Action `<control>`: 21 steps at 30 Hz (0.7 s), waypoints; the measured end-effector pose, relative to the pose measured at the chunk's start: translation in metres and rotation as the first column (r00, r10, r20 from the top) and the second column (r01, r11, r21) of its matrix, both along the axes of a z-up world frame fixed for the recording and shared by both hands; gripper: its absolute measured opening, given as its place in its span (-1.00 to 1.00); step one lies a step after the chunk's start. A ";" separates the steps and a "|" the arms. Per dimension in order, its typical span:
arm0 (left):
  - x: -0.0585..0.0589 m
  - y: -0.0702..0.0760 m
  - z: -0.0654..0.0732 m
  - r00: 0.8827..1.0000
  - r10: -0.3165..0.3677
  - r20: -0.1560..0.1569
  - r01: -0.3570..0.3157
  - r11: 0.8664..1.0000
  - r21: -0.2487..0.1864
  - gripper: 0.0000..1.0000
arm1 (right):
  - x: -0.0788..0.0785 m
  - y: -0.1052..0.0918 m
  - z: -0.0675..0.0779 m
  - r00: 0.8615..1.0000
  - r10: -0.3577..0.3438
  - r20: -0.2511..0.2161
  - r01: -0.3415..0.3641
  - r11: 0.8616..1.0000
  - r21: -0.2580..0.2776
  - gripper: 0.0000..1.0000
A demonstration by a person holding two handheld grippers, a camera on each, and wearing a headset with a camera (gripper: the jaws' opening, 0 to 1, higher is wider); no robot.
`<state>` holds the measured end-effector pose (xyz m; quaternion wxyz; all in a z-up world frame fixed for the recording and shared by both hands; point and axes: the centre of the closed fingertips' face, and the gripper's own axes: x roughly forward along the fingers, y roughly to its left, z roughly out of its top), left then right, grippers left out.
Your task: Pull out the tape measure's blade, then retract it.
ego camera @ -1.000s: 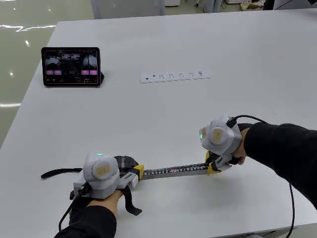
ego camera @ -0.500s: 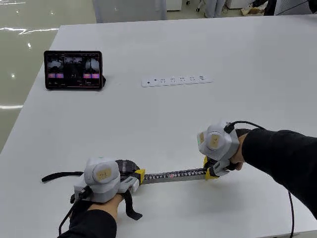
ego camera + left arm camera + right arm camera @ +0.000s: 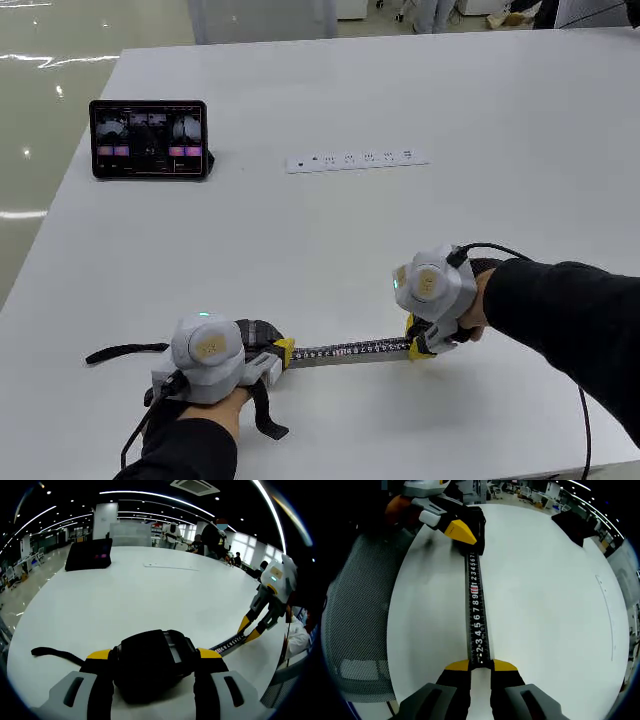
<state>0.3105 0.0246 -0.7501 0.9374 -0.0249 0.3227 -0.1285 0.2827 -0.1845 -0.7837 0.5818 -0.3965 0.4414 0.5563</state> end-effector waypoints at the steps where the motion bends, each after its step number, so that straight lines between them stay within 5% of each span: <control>1: 0.000 0.000 0.000 1.000 0.000 -0.001 0.000 1.000 -0.001 0.21 | 0.000 0.001 0.000 1.000 -0.001 -0.002 0.001 1.000 0.001 -0.79; 21: -0.001 0.000 0.000 1.000 -0.012 -0.012 0.012 1.000 -0.006 0.20 | -0.001 0.015 0.001 1.000 0.006 -0.016 -0.005 1.000 0.010 -0.79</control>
